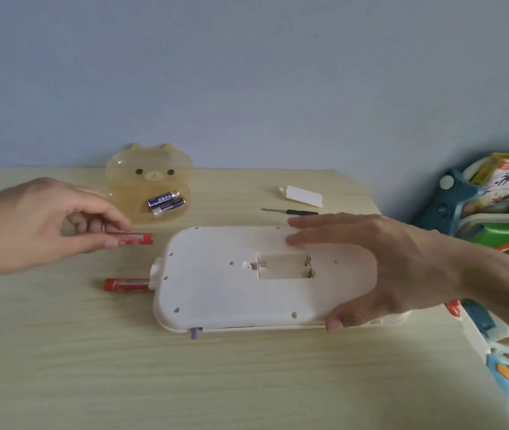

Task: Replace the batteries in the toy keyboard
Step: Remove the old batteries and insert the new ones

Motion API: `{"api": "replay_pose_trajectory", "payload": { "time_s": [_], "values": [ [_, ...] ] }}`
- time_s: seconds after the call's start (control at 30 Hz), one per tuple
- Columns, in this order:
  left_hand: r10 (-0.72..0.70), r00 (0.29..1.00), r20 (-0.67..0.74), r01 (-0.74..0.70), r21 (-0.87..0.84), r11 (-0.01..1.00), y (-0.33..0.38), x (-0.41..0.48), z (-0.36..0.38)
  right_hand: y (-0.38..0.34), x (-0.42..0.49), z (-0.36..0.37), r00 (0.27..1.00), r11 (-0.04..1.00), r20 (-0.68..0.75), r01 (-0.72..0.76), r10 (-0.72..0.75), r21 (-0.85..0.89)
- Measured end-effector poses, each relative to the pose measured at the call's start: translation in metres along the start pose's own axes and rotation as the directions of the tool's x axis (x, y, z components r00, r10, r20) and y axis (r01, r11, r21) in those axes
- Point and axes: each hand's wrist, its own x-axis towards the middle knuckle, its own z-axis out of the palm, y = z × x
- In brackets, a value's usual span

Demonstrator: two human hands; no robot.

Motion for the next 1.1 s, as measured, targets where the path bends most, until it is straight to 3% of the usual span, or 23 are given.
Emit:
{"api": "replay_pose_trajectory", "payload": {
  "time_s": [0.03,0.33,0.5,0.63,0.97,1.1],
  "values": [
    [-0.003,1.000,-0.009,0.003,-0.028,1.000,0.004,0.001,-0.003,-0.020,-0.001,-0.007,0.995,0.995,-0.037,0.099,-0.098,0.027],
    [0.002,0.998,-0.055,-0.008,-0.108,0.994,0.067,0.025,0.028,-0.021,0.016,-0.009,0.989,0.989,-0.034,0.145,-0.145,0.020],
    [0.127,0.991,-0.027,-0.130,-0.172,0.976,0.115,0.048,0.064,-0.017,0.017,-0.007,0.984,0.985,-0.048,0.171,-0.170,0.018],
    [0.147,0.988,-0.043,-0.153,-0.203,0.967,0.140,0.062,0.090,-0.020,0.017,-0.009,0.980,0.979,-0.044,0.197,-0.195,0.047],
    [0.157,0.984,-0.088,-0.158,-0.005,0.987,0.137,0.067,0.096,-0.015,0.018,-0.005,0.986,0.985,-0.054,0.164,-0.161,0.062],
    [0.234,0.972,-0.002,-0.234,-0.001,0.972,0.137,0.069,0.095,-0.016,0.018,-0.008,0.969,0.967,-0.052,0.244,-0.240,0.074]
  ]
}}
